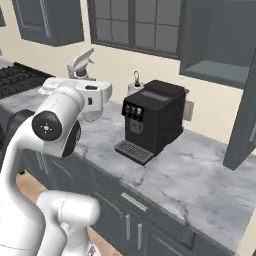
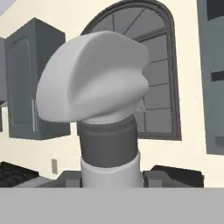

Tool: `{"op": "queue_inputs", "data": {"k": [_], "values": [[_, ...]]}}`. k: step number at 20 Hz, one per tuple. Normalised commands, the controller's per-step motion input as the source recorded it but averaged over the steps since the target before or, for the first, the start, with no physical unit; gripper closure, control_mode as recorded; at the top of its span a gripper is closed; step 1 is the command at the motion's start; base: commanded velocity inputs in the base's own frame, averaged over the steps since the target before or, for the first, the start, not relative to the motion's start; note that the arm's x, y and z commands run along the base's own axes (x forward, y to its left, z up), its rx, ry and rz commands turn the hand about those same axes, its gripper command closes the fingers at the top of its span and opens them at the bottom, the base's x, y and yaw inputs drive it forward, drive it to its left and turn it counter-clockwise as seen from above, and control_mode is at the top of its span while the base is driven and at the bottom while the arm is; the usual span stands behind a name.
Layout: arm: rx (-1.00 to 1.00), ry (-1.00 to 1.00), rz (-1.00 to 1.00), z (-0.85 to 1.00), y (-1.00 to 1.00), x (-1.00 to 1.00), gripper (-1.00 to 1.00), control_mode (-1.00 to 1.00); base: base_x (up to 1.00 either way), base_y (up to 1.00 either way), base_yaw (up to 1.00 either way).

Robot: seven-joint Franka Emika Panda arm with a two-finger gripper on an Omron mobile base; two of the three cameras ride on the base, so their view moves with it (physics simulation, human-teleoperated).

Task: Move the cutting board and knife to the sink. Then move spray from the cabinet to the counter.

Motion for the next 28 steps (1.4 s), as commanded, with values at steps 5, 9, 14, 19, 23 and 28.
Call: {"op": "queue_inputs", "data": {"k": [5,9,14,19,23,28], "values": [[0.00,0.00,0.00,0.00,0.00,0.00,1.00,1.00,-0.10,0.41,0.87],[0.00,0.00,0.00,0.00,0.00,0.00,1.00,1.00,0.07,0.46,0.79],[0.00,0.00,0.00,0.00,0.00,0.00,1.00,1.00,0.73,0.14,0.75],[0.00,0.00,0.00,0.00,0.00,0.00,1.00,1.00,0.99,0.00,0.71],[0.00,0.00,0.00,0.00,0.00,0.00,1.00,1.00,1.00,0.06,0.58],[0.00,0.00,0.00,0.00,0.00,0.00,1.00,1.00,1.00,0.03,0.55]]}}
